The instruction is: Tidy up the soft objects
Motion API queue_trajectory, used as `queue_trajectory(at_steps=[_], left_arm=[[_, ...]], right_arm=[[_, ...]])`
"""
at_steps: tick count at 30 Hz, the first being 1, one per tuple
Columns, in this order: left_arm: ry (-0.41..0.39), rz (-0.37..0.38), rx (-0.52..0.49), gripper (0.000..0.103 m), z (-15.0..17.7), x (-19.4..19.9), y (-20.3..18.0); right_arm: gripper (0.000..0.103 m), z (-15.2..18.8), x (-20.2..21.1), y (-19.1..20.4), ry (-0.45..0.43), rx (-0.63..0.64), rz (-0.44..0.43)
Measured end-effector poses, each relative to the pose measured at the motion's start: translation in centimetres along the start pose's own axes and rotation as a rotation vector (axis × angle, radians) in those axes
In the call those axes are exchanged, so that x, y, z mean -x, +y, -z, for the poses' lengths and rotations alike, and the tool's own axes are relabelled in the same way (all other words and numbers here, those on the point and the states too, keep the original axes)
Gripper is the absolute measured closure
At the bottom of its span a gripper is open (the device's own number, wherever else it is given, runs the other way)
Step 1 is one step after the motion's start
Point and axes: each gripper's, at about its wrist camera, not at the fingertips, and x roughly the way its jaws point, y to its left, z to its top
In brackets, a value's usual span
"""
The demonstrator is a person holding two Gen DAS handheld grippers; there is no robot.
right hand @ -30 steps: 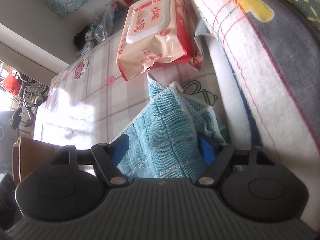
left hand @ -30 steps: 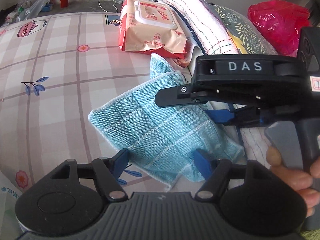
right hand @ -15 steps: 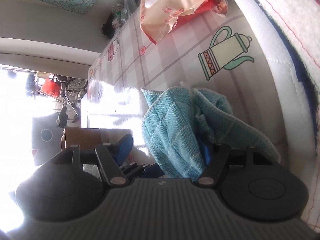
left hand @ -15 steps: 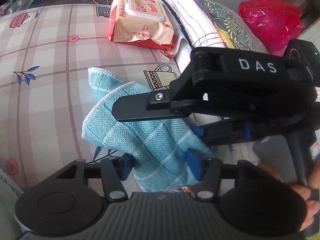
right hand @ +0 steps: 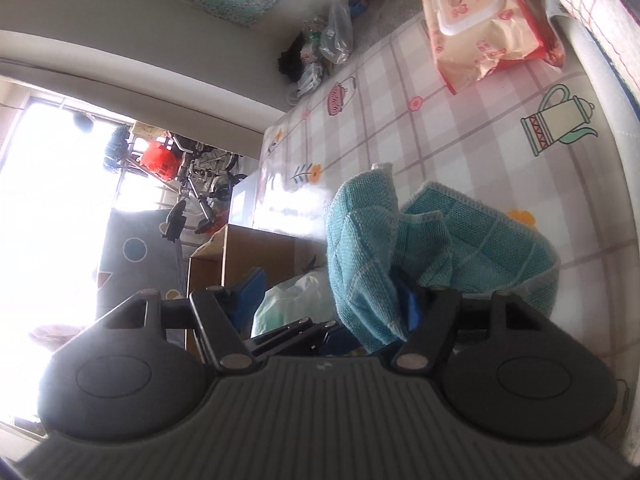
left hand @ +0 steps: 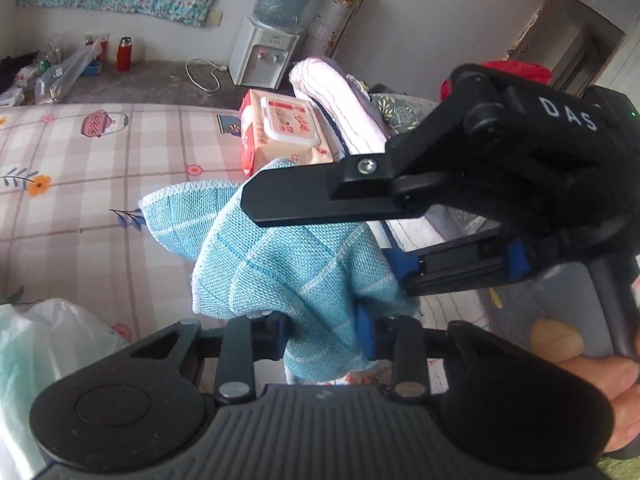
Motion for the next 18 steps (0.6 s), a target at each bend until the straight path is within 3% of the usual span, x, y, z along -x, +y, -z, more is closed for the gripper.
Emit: queue_trajectory(at_steps=[4, 9, 13, 18], left_arm=[[-0.083, -0.051, 0.006, 0.071, 0.6, 4.9, 1.8], [-0.177, -0.143, 0.060, 0.074, 2.2, 11.8, 6.7], [-0.214, -0.256, 0.112, 0.075, 3.9, 16.9, 11.5], [-0.197, -0.438, 0.139, 0.076, 5.8, 21.8, 17.3]], right_arm=[[0.036, 1.4, -0.4, 4.8, 0.006, 0.069, -0.040], [0.036, 4.1, -3.8, 12.3, 0.053, 0.156, -0.134], [0.036, 6.5, -9.0, 17.5, 0.119, 0.188, -0.224], [0.037, 10.1, -17.1, 22.7, 0.238, 0.148, -0.345]])
